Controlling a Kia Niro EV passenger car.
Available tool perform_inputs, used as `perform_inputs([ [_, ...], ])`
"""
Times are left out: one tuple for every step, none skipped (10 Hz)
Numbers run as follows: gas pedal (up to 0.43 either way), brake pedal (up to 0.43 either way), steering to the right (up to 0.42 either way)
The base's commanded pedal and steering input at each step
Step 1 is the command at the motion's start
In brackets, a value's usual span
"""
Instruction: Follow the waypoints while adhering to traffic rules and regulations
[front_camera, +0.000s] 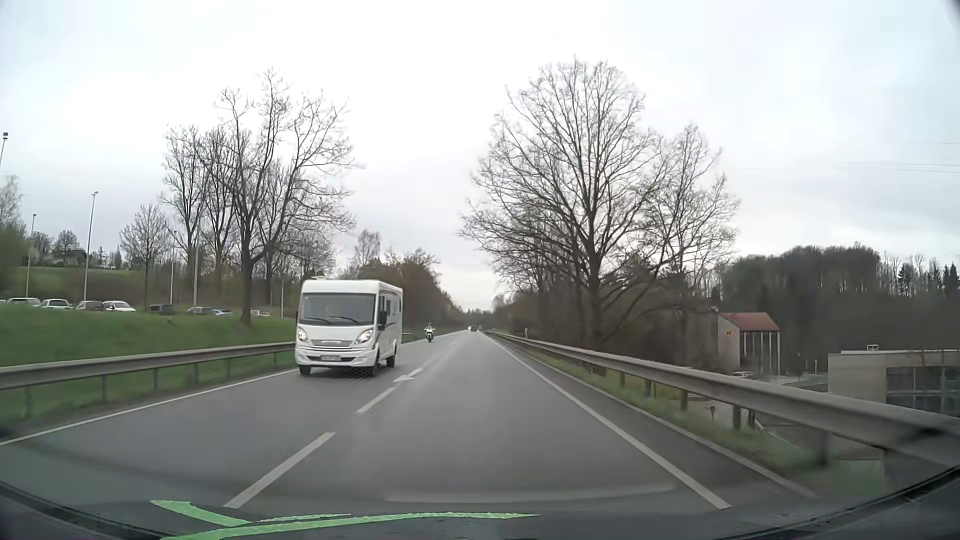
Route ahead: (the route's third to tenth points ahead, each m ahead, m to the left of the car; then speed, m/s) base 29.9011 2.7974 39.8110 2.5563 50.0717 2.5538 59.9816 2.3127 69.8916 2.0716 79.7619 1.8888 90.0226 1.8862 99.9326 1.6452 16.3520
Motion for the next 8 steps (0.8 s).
perform_inputs([
  [0.370,0.000,0.001],
  [0.370,0.000,0.001],
  [0.370,0.000,0.000],
  [0.370,0.000,0.000],
  [0.370,0.000,0.001],
  [0.370,0.000,0.000],
  [0.370,0.000,0.000],
  [0.370,0.000,0.000],
])
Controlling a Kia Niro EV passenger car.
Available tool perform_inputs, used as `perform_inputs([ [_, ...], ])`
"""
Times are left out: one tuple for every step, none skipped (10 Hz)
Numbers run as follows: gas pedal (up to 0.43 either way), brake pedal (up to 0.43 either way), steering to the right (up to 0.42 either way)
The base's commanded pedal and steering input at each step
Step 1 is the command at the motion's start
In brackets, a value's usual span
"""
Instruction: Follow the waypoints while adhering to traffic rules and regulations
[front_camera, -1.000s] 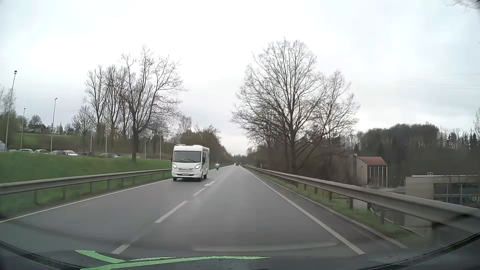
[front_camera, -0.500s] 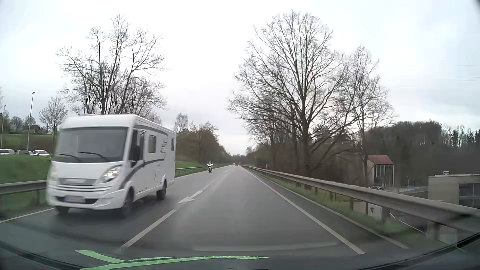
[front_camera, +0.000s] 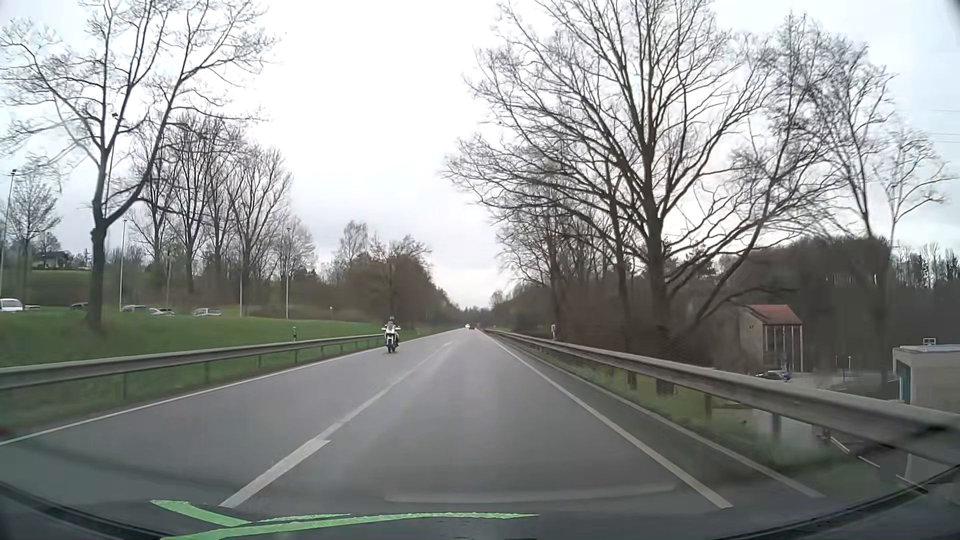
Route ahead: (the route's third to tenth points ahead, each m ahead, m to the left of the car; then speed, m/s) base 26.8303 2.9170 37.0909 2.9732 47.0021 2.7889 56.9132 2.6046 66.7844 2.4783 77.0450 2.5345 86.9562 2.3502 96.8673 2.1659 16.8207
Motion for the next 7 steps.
perform_inputs([
  [0.370,0.000,0.000],
  [0.378,0.000,0.000],
  [0.378,0.000,0.000],
  [0.378,0.000,0.000],
  [0.378,0.000,-0.001],
  [0.378,0.000,-0.002],
  [0.378,0.000,-0.003],
])
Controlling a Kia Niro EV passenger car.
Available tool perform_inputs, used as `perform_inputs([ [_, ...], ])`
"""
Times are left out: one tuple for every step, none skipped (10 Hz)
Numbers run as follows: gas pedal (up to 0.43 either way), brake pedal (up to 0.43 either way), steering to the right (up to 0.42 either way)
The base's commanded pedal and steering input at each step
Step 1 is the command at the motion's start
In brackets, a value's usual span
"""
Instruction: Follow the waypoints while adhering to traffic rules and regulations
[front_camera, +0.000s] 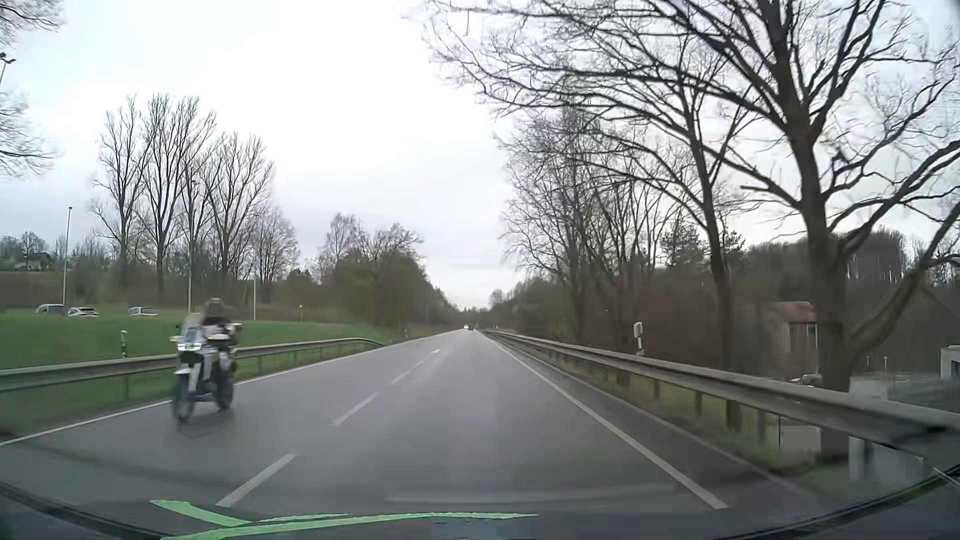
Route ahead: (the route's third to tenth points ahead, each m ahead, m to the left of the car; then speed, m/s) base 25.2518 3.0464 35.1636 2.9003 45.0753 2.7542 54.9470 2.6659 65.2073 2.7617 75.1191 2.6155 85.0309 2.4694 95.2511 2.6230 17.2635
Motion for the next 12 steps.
perform_inputs([
  [0.378,0.000,-0.003],
  [0.378,0.000,-0.003],
  [0.378,0.000,-0.003],
  [0.378,0.000,-0.003],
  [0.378,0.000,-0.003],
  [0.378,0.000,-0.004],
  [0.378,0.000,-0.004],
  [0.378,0.000,-0.004],
  [0.378,0.000,-0.004],
  [0.370,0.000,-0.004],
  [0.370,0.000,-0.004],
  [0.358,0.000,-0.004],
])
